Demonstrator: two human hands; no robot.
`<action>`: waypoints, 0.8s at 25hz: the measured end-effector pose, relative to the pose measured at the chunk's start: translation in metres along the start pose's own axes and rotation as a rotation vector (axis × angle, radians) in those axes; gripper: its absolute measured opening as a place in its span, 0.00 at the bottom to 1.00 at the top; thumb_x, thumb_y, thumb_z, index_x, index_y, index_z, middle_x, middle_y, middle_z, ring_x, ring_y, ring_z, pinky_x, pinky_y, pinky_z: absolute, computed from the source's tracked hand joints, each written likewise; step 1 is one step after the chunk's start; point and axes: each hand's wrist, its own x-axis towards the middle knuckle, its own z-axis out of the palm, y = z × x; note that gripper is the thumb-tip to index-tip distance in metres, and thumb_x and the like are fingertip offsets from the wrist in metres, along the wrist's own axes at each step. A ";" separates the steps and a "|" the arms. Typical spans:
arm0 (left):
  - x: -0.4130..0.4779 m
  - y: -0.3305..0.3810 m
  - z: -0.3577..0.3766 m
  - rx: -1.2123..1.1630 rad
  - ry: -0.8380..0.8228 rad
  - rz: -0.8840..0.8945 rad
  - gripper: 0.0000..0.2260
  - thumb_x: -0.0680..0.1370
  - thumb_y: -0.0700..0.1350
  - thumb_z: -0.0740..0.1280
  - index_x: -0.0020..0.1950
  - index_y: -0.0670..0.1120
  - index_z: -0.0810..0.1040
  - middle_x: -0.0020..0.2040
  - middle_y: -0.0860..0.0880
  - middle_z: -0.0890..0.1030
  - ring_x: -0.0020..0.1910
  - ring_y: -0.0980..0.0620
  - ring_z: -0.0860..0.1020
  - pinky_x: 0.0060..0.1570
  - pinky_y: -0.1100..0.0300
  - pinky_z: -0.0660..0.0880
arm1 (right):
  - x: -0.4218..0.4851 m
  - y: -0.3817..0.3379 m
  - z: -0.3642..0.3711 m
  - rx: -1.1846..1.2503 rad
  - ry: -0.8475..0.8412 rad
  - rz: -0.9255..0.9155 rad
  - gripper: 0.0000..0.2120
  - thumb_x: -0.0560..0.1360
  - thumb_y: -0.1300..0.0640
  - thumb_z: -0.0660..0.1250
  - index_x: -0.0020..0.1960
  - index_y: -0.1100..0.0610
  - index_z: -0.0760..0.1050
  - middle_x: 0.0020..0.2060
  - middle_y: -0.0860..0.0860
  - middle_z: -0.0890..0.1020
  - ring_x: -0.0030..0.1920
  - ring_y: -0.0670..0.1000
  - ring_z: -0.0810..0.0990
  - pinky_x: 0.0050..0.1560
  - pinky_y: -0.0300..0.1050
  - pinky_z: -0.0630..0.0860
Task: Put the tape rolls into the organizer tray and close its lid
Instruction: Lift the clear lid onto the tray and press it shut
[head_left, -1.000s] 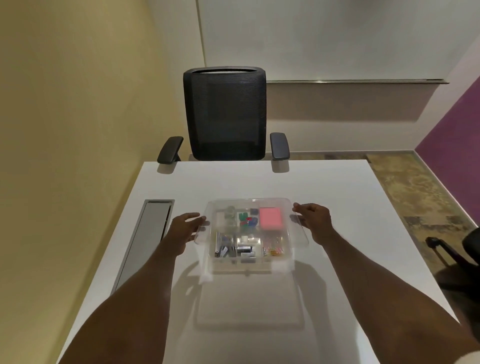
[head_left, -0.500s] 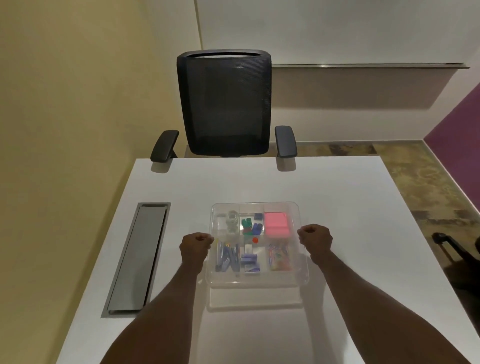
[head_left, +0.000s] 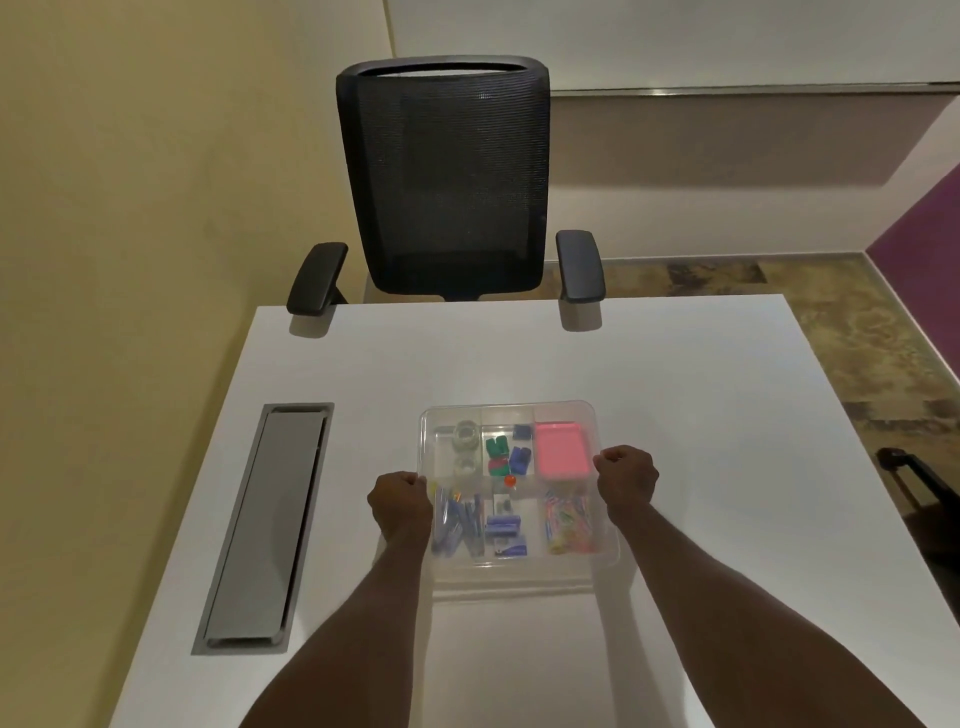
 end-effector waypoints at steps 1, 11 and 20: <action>0.002 0.002 0.003 0.005 0.002 -0.003 0.08 0.79 0.35 0.72 0.54 0.32 0.86 0.50 0.34 0.87 0.52 0.35 0.86 0.53 0.51 0.80 | 0.002 -0.001 0.001 -0.004 0.005 -0.003 0.06 0.75 0.65 0.73 0.51 0.66 0.84 0.48 0.62 0.87 0.51 0.61 0.85 0.54 0.49 0.79; 0.014 0.000 0.017 0.025 0.011 -0.057 0.08 0.81 0.37 0.71 0.55 0.34 0.87 0.51 0.34 0.87 0.53 0.35 0.86 0.53 0.52 0.80 | 0.016 0.001 0.008 -0.050 -0.008 0.013 0.06 0.75 0.64 0.74 0.52 0.65 0.84 0.49 0.61 0.86 0.51 0.61 0.84 0.55 0.53 0.82; -0.003 -0.017 0.020 -0.023 0.043 -0.048 0.08 0.79 0.36 0.70 0.53 0.33 0.85 0.50 0.34 0.86 0.52 0.33 0.85 0.52 0.46 0.81 | 0.011 0.015 0.005 -0.064 -0.033 -0.004 0.07 0.76 0.62 0.72 0.53 0.63 0.81 0.50 0.60 0.85 0.52 0.61 0.84 0.52 0.51 0.81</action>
